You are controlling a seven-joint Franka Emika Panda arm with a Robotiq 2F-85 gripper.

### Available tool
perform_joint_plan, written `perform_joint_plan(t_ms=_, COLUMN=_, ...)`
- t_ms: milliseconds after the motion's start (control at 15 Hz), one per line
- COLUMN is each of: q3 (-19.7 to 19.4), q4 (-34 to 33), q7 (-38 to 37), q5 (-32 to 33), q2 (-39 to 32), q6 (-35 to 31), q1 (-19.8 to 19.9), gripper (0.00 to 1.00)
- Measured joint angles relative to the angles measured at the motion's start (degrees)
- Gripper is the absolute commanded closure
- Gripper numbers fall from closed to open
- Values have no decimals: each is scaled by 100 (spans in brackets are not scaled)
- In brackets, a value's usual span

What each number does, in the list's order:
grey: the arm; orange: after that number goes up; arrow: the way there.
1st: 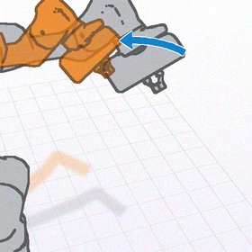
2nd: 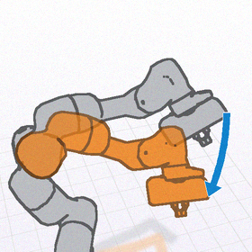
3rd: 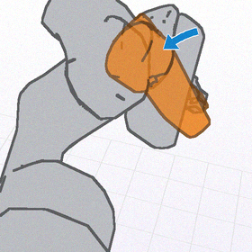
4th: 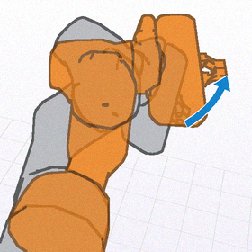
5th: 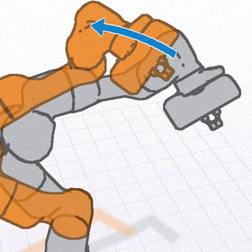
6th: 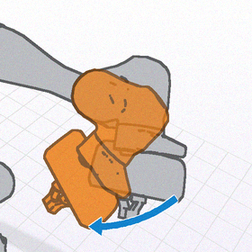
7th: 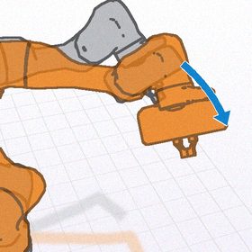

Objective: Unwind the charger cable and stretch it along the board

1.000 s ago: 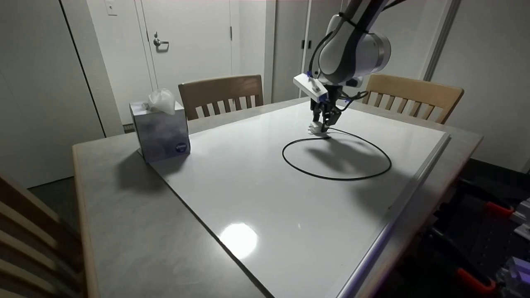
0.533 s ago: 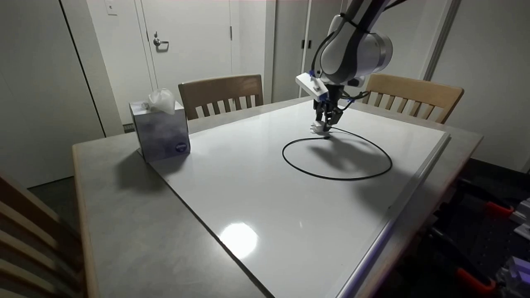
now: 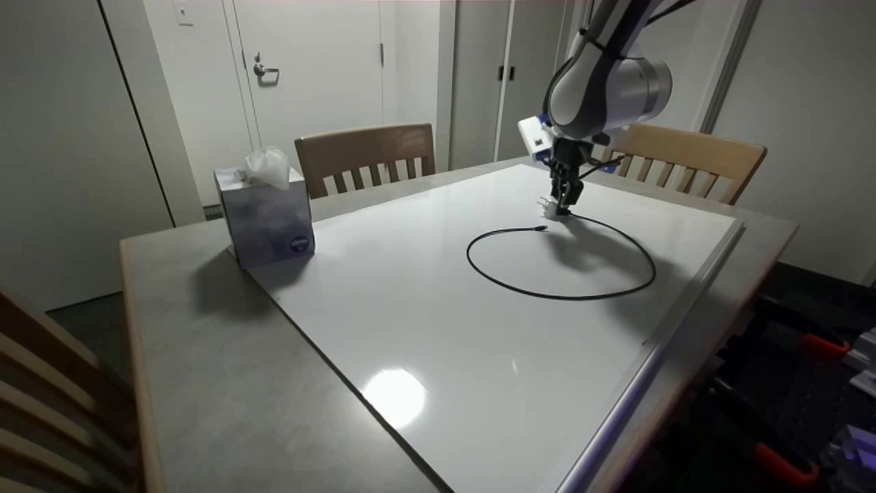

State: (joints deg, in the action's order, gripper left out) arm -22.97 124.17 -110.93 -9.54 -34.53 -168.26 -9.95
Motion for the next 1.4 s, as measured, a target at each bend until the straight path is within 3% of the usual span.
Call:
perform_joint_plan(t_ms=333, q3=2, q4=-2, q7=-32, q5=8, q2=-2, q6=-18, q1=0, gripper=46)
perform_joint_plan(t_ms=400, q3=2, q4=-2, q7=-32, q5=8, q2=-2, q6=-18, q1=0, gripper=71)
perform_joint_plan(t_ms=667, q3=-27, q4=-14, q7=-132, q5=7, q2=-9, q6=8, q1=-18, gripper=71)
perform_joint_plan(t_ms=1133, q3=-766, q4=-134, q7=-1794, q5=26, q2=-247, q6=412, q1=-430, gripper=71)
perform_joint_plan(t_ms=1200, q3=-813, q4=-134, q7=-2070, q5=20, q2=-261, q6=443, q1=-428, gripper=46)
perform_joint_plan(t_ms=1400, q3=-803, q4=-137, q7=-2130, q5=117, q2=-257, q6=432, q1=-400, gripper=46)
